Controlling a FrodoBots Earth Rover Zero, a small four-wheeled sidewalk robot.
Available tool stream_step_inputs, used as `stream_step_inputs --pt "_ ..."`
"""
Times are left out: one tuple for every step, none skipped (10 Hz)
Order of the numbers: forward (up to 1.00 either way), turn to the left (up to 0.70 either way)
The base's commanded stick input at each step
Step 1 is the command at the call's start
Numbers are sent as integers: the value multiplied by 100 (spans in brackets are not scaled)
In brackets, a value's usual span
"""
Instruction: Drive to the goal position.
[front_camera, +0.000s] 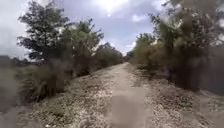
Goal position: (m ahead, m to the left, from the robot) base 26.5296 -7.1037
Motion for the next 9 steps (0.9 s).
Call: stream_step_inputs --pt "85 0" --pt "85 0" --pt "85 0" --pt "85 0" --pt "85 0" --pt "85 0" --pt "85 0" --pt "85 0" --pt "85 0"
